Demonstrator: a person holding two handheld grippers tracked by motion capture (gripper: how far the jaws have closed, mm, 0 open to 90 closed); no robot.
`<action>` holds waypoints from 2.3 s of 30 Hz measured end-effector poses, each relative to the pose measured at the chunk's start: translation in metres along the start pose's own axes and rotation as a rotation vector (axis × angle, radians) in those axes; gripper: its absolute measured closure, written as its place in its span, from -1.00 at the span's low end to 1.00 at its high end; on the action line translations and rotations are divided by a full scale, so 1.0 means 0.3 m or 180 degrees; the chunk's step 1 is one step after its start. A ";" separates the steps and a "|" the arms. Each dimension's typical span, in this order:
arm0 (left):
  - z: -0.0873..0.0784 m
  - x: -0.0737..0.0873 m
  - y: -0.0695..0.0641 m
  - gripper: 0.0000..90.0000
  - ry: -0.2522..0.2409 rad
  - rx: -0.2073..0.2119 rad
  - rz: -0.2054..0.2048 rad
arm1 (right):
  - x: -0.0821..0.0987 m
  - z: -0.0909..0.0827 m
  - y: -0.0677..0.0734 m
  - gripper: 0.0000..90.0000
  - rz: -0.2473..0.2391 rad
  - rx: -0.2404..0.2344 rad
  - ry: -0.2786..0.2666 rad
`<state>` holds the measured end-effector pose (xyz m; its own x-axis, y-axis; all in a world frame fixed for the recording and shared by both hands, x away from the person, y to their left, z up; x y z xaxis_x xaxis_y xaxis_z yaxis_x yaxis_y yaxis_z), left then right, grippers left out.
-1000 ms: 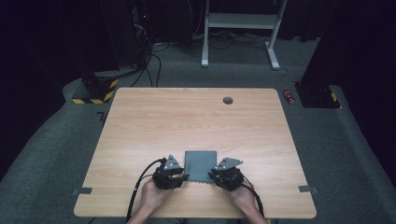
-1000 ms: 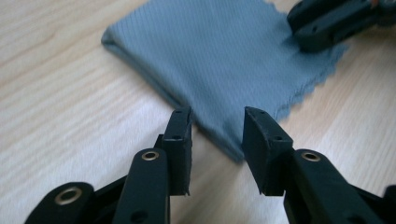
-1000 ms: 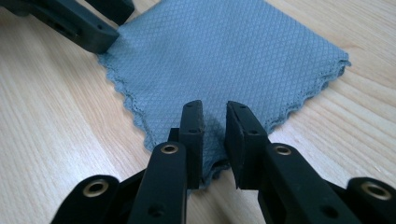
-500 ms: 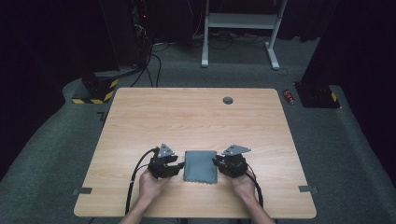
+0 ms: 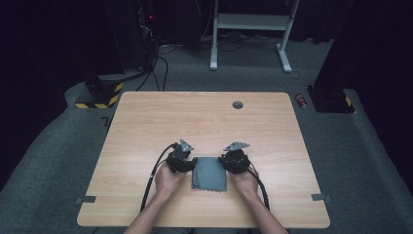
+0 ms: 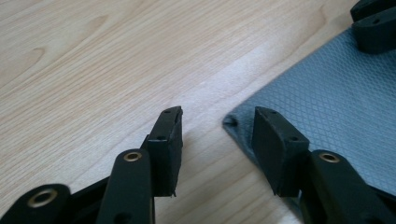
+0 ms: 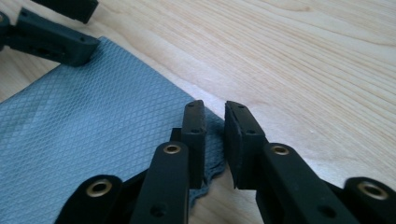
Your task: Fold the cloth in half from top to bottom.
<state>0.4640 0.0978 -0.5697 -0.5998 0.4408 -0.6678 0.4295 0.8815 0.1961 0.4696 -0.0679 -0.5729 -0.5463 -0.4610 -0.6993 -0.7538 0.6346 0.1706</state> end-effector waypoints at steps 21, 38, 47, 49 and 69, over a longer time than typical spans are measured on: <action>0.016 -0.016 -0.009 0.62 0.0002 0.0404 -0.0119 | -0.017 0.010 -0.024 0.88 0.0016 -0.0136 0.0087; 0.040 -0.092 0.037 0.62 -0.0057 0.0175 -0.0103 | -0.093 0.039 -0.100 0.80 0.0042 0.0270 0.0078; -0.045 -0.012 -0.026 0.32 -0.0132 0.0305 -0.0017 | -0.064 -0.008 -0.021 0.70 -0.0115 0.0053 -0.0053; -0.037 0.004 -0.030 0.30 -0.0085 0.0269 0.0034 | -0.048 -0.007 -0.005 0.70 -0.0148 0.0011 -0.0028; -0.104 0.090 -0.087 0.16 -0.0138 0.0362 0.0002 | 0.062 -0.071 0.082 0.60 -0.0186 -0.0201 -0.0035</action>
<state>0.4156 0.0919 -0.5705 -0.5710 0.4314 -0.6985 0.5051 0.8553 0.1154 0.4331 -0.0741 -0.5668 -0.4970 -0.4888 -0.7169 -0.8060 0.5662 0.1727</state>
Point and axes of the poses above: each handheld gripper's, and its own axes: z roughly forward along the jaws, x roughly out of its underside, y roughly to its left, the point moved 8 cm from there along z, roughly forward along the jaws, and after that the axes turned 12 degrees about -x, right-handed, at the moved point
